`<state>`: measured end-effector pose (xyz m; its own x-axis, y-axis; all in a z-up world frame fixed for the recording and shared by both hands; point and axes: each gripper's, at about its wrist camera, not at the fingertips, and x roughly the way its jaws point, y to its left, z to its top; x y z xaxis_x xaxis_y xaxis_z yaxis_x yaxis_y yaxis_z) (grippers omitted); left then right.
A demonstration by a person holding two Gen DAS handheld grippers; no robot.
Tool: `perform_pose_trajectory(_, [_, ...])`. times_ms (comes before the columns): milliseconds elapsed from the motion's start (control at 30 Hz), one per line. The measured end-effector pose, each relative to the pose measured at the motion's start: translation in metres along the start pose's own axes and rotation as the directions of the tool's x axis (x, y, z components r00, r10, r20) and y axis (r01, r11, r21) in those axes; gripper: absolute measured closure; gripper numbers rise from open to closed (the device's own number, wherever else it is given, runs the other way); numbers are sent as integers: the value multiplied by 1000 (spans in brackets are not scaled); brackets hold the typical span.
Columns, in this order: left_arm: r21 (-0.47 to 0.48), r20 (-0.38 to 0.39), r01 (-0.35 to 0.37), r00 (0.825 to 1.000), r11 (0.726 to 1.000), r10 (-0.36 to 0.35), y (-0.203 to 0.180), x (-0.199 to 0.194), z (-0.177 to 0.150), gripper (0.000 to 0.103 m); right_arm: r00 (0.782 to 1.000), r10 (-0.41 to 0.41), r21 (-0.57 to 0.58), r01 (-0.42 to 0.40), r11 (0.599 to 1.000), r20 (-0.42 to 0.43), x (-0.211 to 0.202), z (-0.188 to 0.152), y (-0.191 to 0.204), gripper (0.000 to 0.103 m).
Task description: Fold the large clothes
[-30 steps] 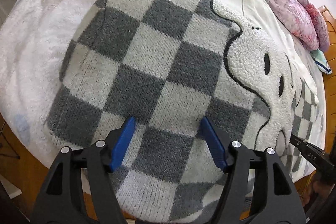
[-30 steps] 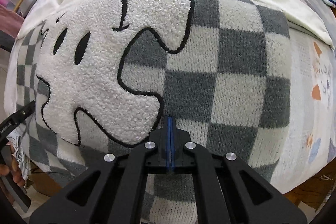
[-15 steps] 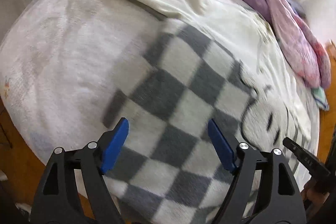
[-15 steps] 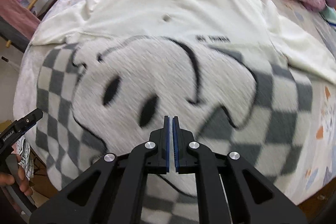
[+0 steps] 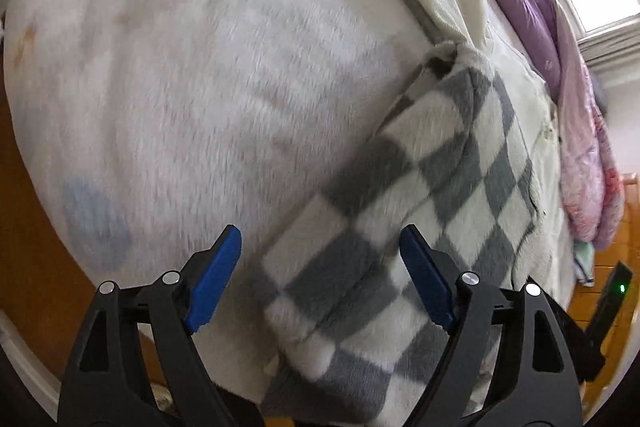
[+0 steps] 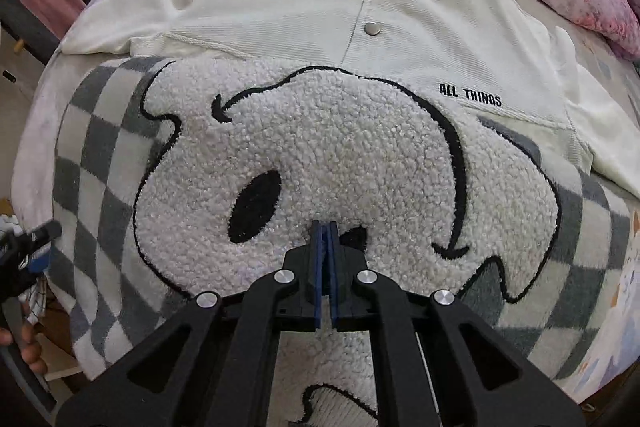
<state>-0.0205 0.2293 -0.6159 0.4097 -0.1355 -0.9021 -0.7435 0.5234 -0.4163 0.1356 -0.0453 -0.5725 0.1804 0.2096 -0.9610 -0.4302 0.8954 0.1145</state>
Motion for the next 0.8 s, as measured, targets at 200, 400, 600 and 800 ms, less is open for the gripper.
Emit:
perform_pose_trajectory(200, [-68, -78, 110, 990, 992, -115, 11, 10, -34, 22, 996, 92, 52, -93, 994, 9, -22, -11, 8, 97])
perform_pose_trajectory(400, [-6, -91, 104, 990, 995, -104, -3, 18, -57, 30, 998, 61, 55, -60, 997, -14, -16, -30, 19, 92])
perform_pose_trajectory(600, [29, -80, 107, 991, 994, -104, 1, 0, -61, 73, 999, 41, 99, -40, 994, -12, -15, -42, 23, 81])
perform_pose_trajectory(800, [-6, -109, 175, 979, 985, -174, 5, -7, -57, 77, 998, 67, 150, -63, 987, -20, -14, -46, 12, 77])
